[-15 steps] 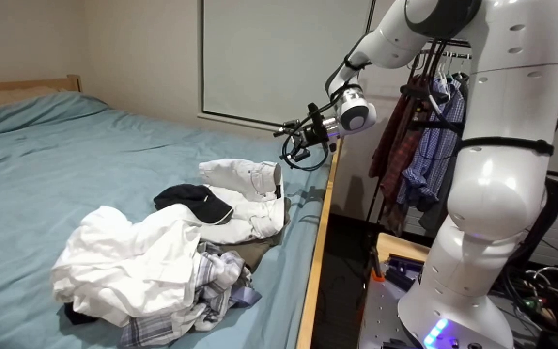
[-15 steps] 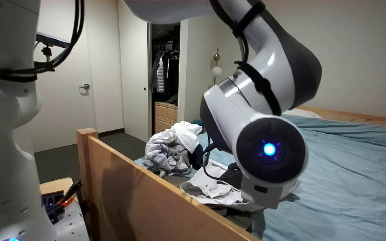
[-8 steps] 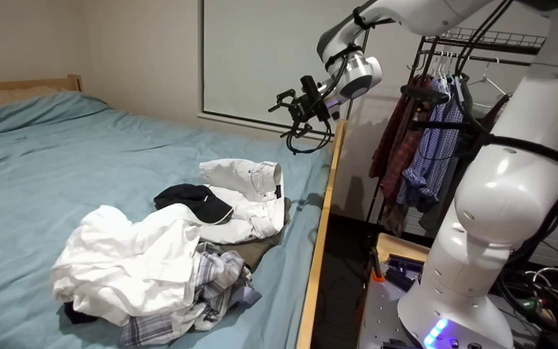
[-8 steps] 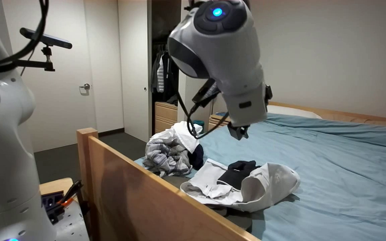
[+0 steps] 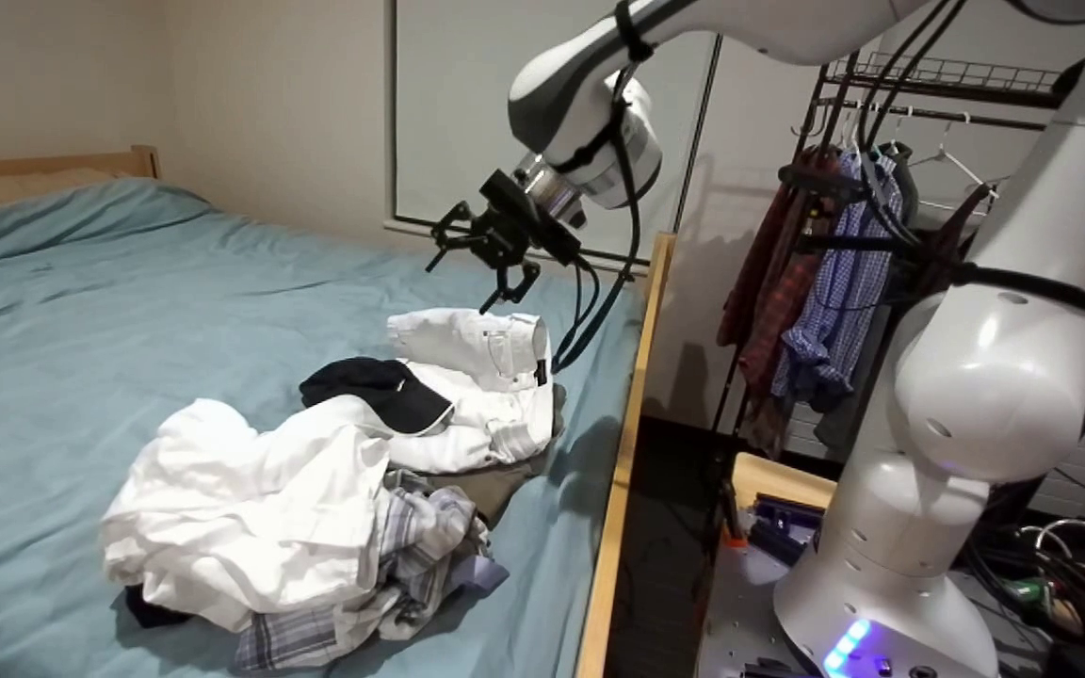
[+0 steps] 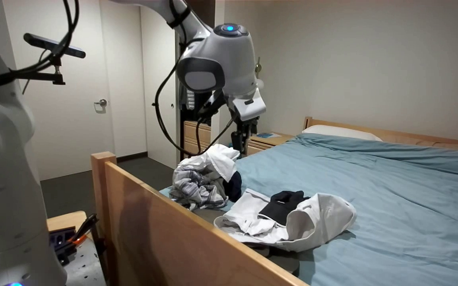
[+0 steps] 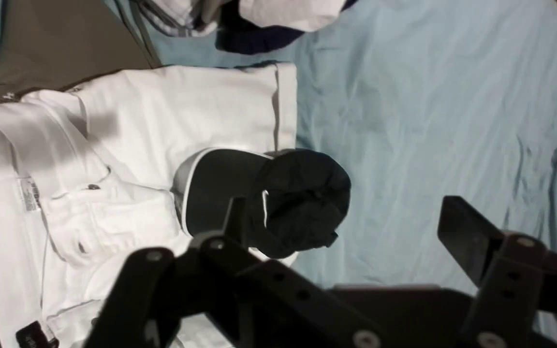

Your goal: Unfold the white short then move the black cap to the left

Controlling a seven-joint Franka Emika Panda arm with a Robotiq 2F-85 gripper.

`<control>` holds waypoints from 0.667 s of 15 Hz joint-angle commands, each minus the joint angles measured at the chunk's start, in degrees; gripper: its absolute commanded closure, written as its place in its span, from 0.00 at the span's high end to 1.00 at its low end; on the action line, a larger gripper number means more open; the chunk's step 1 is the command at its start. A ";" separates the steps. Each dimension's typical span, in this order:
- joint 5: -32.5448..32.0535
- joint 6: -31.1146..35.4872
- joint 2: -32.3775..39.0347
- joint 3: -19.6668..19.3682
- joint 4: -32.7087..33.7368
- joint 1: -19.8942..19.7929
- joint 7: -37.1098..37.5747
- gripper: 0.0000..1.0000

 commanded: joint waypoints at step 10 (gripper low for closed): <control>-41.45 0.02 12.50 -4.89 4.78 0.79 14.28 1.00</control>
